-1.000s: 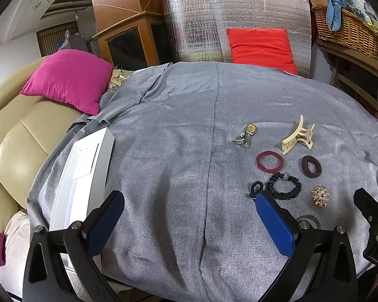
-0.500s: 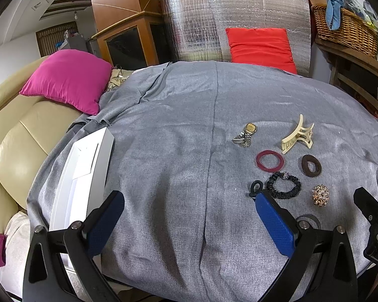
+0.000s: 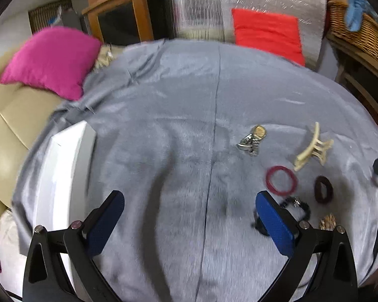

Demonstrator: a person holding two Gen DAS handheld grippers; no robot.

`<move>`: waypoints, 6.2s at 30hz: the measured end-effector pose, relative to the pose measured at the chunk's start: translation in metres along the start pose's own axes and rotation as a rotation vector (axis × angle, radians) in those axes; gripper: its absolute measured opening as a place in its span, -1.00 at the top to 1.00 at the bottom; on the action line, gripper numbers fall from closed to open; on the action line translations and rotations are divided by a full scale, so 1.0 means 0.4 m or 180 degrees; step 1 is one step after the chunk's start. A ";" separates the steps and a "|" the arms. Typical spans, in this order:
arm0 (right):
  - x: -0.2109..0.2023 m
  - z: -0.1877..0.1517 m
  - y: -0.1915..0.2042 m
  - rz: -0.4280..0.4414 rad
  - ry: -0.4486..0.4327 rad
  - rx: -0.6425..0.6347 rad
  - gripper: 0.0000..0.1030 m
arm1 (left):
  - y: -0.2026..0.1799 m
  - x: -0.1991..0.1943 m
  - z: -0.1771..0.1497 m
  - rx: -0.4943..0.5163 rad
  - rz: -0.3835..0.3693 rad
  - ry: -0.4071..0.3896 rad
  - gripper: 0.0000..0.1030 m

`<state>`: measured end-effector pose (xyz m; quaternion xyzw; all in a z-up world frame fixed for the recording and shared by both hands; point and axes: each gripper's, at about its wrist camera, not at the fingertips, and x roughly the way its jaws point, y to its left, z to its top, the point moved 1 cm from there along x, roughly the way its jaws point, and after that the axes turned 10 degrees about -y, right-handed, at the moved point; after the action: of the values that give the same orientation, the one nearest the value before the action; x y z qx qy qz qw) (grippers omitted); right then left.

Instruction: Organize jewelry

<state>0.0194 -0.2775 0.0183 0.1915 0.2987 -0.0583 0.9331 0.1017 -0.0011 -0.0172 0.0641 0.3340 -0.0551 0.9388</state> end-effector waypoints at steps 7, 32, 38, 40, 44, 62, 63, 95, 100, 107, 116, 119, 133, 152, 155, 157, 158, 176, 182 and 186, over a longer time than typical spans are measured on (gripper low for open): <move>0.160 0.038 -0.094 0.0146 0.0343 0.0696 -0.71 | 0.029 0.089 -0.029 -0.0349 -0.0046 0.0445 -1.00; 0.184 -0.044 -0.052 0.0223 0.0723 0.0450 -0.69 | 0.472 0.066 -0.006 -0.0716 0.1490 -0.0337 -1.00; 0.171 -0.036 -0.080 0.0172 0.0644 0.0540 -0.68 | 0.456 0.193 -0.032 -0.0420 0.1165 -0.0014 -1.00; 0.173 -0.033 -0.090 0.0139 0.0638 0.0524 -0.68 | 0.431 0.221 -0.037 -0.0274 0.1155 0.0064 -1.00; 0.183 -0.031 -0.106 0.0166 0.0693 0.0531 -0.68 | 0.404 0.232 -0.034 -0.0119 0.1302 0.0125 -1.00; 0.220 -0.073 -0.077 0.0170 0.0959 0.0252 -0.31 | -0.020 0.169 0.021 0.0479 0.0473 -0.0010 -1.00; 0.223 -0.074 -0.078 0.0161 0.0957 0.0238 -0.29 | -0.031 0.170 0.020 0.0492 0.0479 0.0003 -1.00; 0.089 0.002 -0.246 0.0214 0.0549 0.0826 0.61 | -0.443 -0.038 -0.154 0.1088 -0.1316 0.0138 -0.67; 0.065 0.025 -0.253 0.0223 0.0328 0.0846 -0.45 | -0.465 0.001 -0.174 0.1097 -0.1428 0.0336 -0.31; 0.082 0.026 -0.221 0.0312 0.0420 0.0699 0.06 | -0.476 0.010 -0.177 0.1099 -0.1472 0.0370 -0.34; 0.142 -0.013 -0.161 0.0411 0.0761 0.0493 0.29 | -0.391 -0.044 -0.140 0.0813 -0.1699 0.0281 0.21; 0.165 -0.027 -0.138 0.0447 0.0868 0.0467 0.28 | -0.347 -0.074 -0.119 0.0735 -0.1718 0.0142 0.22; 0.248 -0.090 -0.003 -0.0290 0.0819 -0.0709 0.77 | -0.127 -0.089 -0.026 0.0198 -0.1383 -0.0132 0.21; 0.149 -0.020 0.089 0.0403 0.0229 -0.0210 0.84 | 0.166 0.062 0.066 -0.1033 -0.0663 -0.0134 0.22; 0.166 -0.017 0.134 0.0556 0.0226 -0.0238 0.84 | 0.192 0.104 0.063 -0.1156 -0.0445 -0.0036 0.22; 0.177 -0.012 0.156 0.0641 0.0243 -0.0239 0.84 | 0.199 0.129 0.058 -0.1195 -0.0335 0.0023 0.22; 0.190 -0.010 0.174 0.0697 0.0278 -0.0248 0.84 | 0.202 0.138 0.054 -0.1212 -0.0328 0.0051 0.22; 0.548 -0.019 0.586 0.1017 0.1279 -0.0759 0.83 | 0.267 0.192 -0.054 -0.1563 -0.0120 0.0654 0.21; 0.630 -0.064 0.641 0.0888 0.1512 -0.0926 0.83 | 0.269 0.197 -0.054 -0.1594 -0.0185 0.0680 0.21; 0.662 -0.078 0.665 0.0791 0.1535 -0.0992 0.78 | 0.273 0.199 -0.055 -0.1605 -0.0188 0.0686 0.21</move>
<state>0.2778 -0.0189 -0.0730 0.0895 0.4910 0.1498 0.8535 0.1652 0.1051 -0.0755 -0.1758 0.4369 0.0095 0.8821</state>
